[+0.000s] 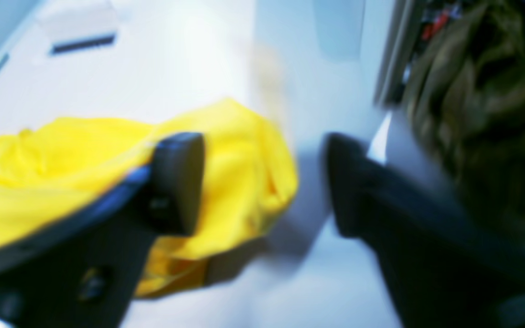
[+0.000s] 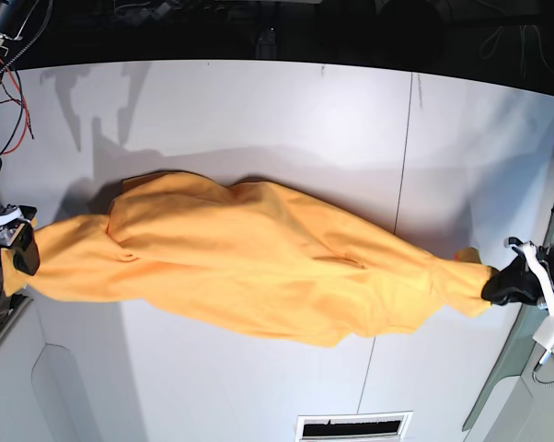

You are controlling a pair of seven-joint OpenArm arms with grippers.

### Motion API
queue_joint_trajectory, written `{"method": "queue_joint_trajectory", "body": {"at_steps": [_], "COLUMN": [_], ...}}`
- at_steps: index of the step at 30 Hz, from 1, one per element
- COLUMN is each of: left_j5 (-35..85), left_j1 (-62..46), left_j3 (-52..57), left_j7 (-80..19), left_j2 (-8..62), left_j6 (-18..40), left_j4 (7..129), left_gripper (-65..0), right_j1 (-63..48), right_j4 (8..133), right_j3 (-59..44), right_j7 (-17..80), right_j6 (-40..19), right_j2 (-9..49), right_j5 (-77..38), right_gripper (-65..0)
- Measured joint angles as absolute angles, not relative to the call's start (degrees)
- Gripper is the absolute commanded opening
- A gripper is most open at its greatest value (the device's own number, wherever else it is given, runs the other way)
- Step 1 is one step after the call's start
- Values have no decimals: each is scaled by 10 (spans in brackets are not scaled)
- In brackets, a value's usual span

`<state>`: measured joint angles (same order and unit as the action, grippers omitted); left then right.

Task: Layout the t-shirt on the table in an organized manner, then fold the t-shirt properly
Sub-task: 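Lift the shirt with both grippers and pull it taut apart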

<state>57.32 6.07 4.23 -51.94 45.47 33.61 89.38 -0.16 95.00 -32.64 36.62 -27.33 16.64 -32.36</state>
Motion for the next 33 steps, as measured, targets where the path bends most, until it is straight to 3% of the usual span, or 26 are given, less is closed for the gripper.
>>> {"method": "queue_joint_trajectory", "body": {"at_steps": [5, 13, 16, 22, 30, 31, 33], "left_j5": [534, 483, 478, 461, 448, 448, 448], "left_j1": [-3, -95, -96, -105, -111, -111, -111], "left_j3": [42, 42, 42, 43, 43, 43, 43], "left_j7": [-523, -500, -483, -480, -472, -472, -464], "left_j2": [422, 384, 378, 357, 360, 360, 359], "left_j6": [335, 335, 335, 335, 335, 335, 335], "left_j4": [884, 872, 873, 872, 872, 872, 872], "left_gripper": [-650, -648, -648, -648, -649, -649, -649], "right_j1": [-9, -102, -126, -148, -56, -51, -41], "right_j4": [922, 917, 914, 828, 754, 754, 752], "right_j3": [-326, -309, -260, -159, -123, -123, -123], "right_j7": [456, 454, 419, 263, 246, 247, 256], "right_j6": [-266, -274, -274, -249, -244, -244, -244], "right_j2": [140, 63, 42, 37, 23, 23, 24], "right_j5": [-326, -345, -318, -301, -260, -259, -253], "right_gripper": [-203, -203, -203, -203, -206, -213, -311]}}
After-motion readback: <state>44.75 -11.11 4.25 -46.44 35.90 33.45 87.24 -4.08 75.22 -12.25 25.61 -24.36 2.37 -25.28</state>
